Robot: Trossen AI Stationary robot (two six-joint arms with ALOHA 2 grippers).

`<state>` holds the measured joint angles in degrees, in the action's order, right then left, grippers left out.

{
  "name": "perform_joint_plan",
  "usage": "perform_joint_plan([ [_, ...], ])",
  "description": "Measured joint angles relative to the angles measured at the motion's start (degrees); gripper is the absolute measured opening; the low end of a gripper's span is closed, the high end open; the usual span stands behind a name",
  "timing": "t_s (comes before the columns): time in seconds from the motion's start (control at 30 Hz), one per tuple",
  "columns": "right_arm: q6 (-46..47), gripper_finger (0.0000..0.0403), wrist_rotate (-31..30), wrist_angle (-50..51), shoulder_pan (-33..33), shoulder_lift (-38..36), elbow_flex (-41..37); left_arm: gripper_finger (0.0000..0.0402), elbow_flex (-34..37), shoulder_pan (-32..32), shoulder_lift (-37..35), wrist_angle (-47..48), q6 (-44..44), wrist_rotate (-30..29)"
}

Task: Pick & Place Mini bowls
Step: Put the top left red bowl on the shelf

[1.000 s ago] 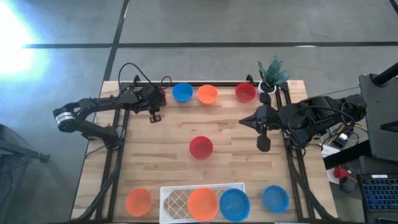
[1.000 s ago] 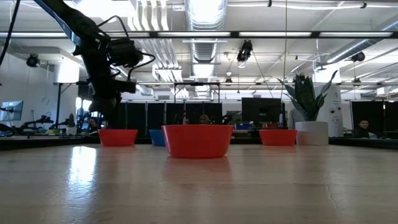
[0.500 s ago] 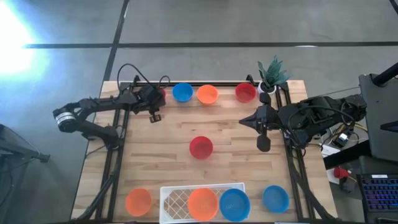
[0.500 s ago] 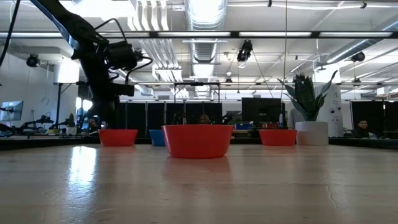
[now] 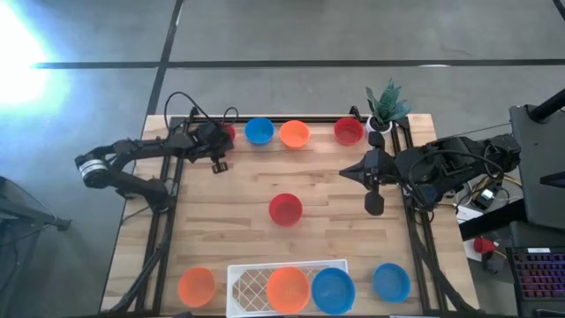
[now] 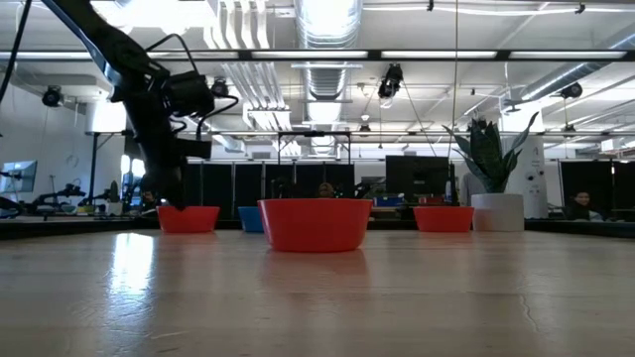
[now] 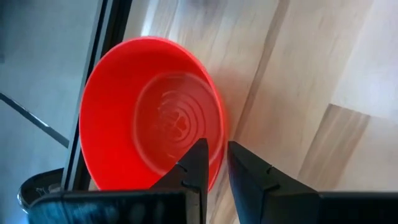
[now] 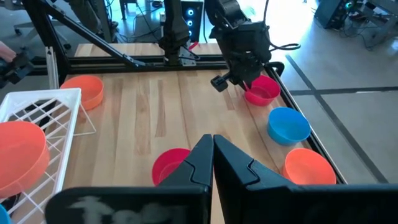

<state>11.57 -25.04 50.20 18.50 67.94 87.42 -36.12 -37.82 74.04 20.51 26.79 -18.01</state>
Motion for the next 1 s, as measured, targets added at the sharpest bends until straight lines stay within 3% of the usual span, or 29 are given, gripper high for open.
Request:
perform_joint_plan([
  [0.67,-0.24,0.0008,0.00,0.03,-0.02,-0.01,0.00,0.0054,2.71,-0.81,0.00,-1.42,1.12,0.54],
  [0.87,-0.28,0.0008,0.00,0.04,-0.01,0.00,0.00,0.0011,2.73,-0.79,0.00,-0.03,2.11,1.56],
  [1.0,-0.28,0.0008,0.00,0.03,-0.02,0.00,0.00,0.0003,2.69,-0.77,0.00,0.34,2.53,1.76],
])
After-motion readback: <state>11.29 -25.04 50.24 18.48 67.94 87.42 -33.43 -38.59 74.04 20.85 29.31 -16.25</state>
